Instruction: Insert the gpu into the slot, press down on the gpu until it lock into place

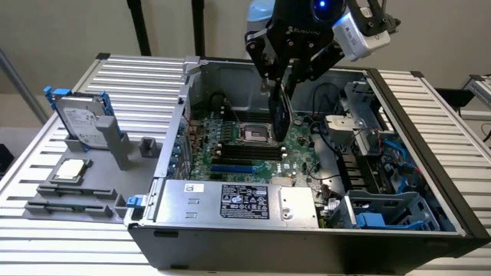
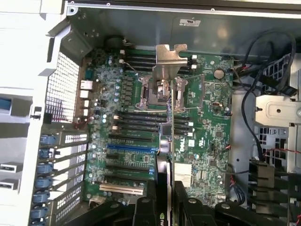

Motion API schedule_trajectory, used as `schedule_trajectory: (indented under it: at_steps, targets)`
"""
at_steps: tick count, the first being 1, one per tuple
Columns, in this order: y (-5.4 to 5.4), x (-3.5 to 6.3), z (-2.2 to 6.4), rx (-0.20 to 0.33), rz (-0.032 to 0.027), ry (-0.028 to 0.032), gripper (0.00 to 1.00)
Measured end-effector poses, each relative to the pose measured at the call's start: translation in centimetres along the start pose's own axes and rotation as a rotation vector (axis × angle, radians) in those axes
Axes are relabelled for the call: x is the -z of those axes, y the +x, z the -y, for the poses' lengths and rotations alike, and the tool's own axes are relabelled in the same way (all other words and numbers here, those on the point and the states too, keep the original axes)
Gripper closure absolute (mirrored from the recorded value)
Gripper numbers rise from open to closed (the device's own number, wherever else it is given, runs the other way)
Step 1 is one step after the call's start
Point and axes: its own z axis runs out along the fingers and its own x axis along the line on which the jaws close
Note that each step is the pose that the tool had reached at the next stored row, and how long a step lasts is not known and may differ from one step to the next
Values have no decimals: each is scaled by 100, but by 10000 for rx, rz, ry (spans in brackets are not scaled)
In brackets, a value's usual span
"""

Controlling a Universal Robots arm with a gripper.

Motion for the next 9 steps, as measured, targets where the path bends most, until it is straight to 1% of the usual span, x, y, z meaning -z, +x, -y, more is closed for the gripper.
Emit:
schedule_trajectory:
  at_steps: [9]
  targets:
    - [-1,-20,1,1623,-131,65,74]
